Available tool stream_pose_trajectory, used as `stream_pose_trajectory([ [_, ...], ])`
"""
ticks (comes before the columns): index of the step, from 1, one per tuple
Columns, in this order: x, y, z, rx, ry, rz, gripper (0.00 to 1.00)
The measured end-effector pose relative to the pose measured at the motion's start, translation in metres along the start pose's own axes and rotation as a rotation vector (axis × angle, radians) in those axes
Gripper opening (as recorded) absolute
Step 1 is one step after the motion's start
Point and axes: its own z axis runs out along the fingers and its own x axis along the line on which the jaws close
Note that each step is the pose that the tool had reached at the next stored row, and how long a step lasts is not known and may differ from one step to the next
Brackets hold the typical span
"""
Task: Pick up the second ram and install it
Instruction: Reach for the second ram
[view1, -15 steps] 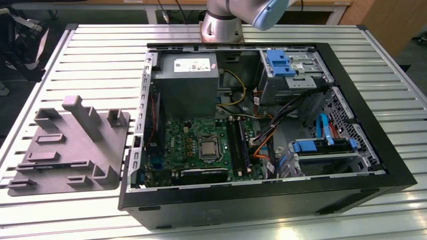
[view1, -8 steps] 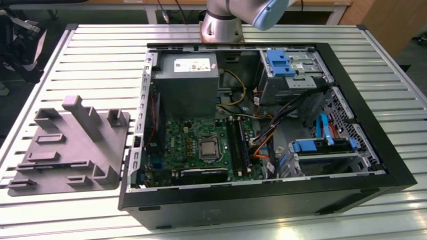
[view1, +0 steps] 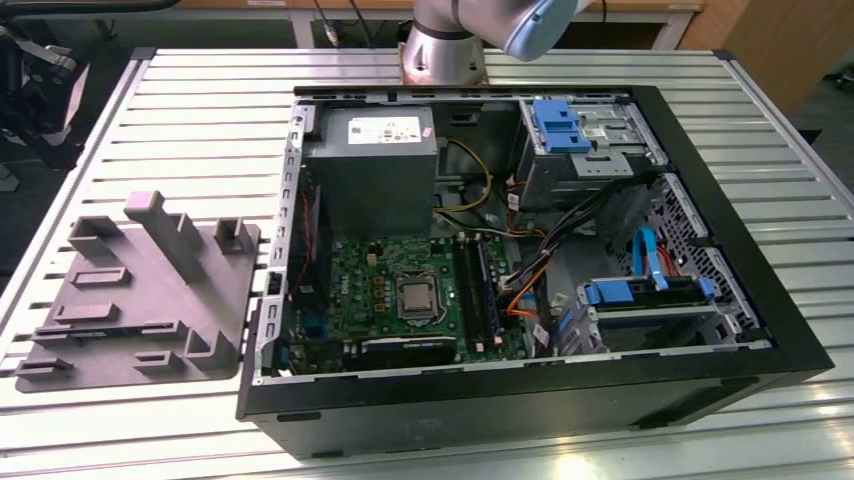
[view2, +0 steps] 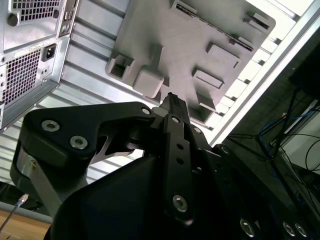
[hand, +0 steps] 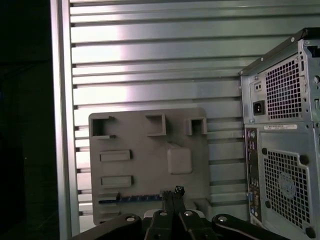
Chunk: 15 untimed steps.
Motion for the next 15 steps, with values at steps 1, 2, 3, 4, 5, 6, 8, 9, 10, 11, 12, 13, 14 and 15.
stream_pose_trajectory([
  [1,0.0003,-0.0002,0.0002,0.0000,0.0001,0.000,0.11],
  [2,0.0006,-0.0004,0.0004,0.0000,0.0000,0.000,0.11],
  [3,0.0008,-0.0005,0.0006,0.0000,0.0000,0.000,0.11],
  [4,0.0011,-0.0006,0.0007,0.0000,0.0000,0.000,0.11],
  [5,0.0014,-0.0008,0.0009,0.0000,0.0000,0.000,0.11],
  [6,0.0016,-0.0008,0.0010,0.0000,0.0000,0.000,0.11],
  [8,0.0022,-0.0010,0.0012,0.0000,0.0000,0.000,0.11],
  [9,0.0026,-0.0011,0.0013,0.0000,0.0000,0.000,0.11],
  [10,0.0030,-0.0012,0.0013,0.0001,0.0001,0.000,0.11],
  [11,0.0034,-0.0013,0.0015,0.0000,0.0000,0.000,0.11],
  [12,0.0053,-0.0018,0.0020,0.0000,0.0000,0.000,0.11],
  [13,0.0060,-0.0019,0.0021,0.0000,0.0000,0.000,0.11],
  [14,0.0065,-0.0020,0.0022,0.0000,0.0000,0.000,0.11],
  [15,0.0069,-0.0021,0.0023,0.0000,0.0000,0.000,0.11],
])
